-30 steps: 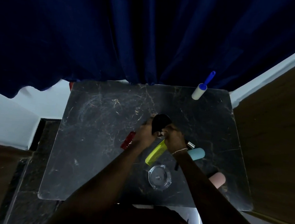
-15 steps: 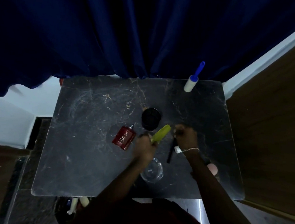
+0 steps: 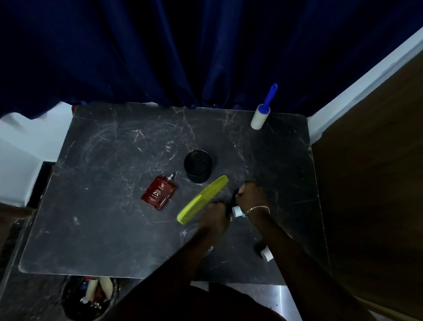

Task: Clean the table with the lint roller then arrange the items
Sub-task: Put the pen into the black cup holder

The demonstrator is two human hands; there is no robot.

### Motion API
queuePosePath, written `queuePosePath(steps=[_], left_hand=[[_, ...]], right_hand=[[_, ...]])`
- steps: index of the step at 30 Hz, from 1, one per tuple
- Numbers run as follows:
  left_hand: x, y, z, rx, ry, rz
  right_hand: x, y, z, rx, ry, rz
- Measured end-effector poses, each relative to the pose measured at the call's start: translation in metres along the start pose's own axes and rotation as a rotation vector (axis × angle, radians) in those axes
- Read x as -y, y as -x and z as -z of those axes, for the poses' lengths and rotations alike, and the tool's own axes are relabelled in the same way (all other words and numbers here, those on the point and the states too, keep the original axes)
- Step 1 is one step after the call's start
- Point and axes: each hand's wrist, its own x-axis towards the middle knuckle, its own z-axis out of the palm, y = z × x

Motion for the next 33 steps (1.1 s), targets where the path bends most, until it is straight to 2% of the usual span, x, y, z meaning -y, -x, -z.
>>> queuePosePath(steps=[9, 13, 16, 20, 24, 28, 31, 33], left_hand=[[-0.002, -0.005, -0.003, -0.007, 0.025, 0.000], [0.006, -0.001, -0.003, -0.028, 0.086, 0.005], [0.011, 0.004, 0.007, -0.070, 0.124, 0.023], [0.013, 0.012, 0.035, -0.170, 0.286, -0.023], [0.022, 0.017, 0.061, -0.242, 0.396, -0.097], [0.036, 0.013, 0.091, -0.425, 0.464, -0.239], [0.053, 0.012, 0.105, -0.517, 0.628, -0.177], [0.067, 0.010, 0.108, -0.503, 0.724, -0.129]], right_hand=[[0.003, 0.002, -0.009, 0.045, 0.060, 0.002], [0.004, 0.003, -0.015, 0.050, 0.032, 0.082], [0.008, 0.003, -0.015, -0.018, -0.162, 0.070], [0.022, 0.009, -0.007, 0.046, -0.629, -0.041], [0.043, 0.010, 0.010, 0.092, -0.844, 0.024], [0.071, 0.007, 0.032, 0.057, -0.989, 0.155], [0.092, 0.002, 0.046, 0.004, -1.092, 0.219], [0.103, -0.003, 0.051, -0.038, -1.122, 0.257]])
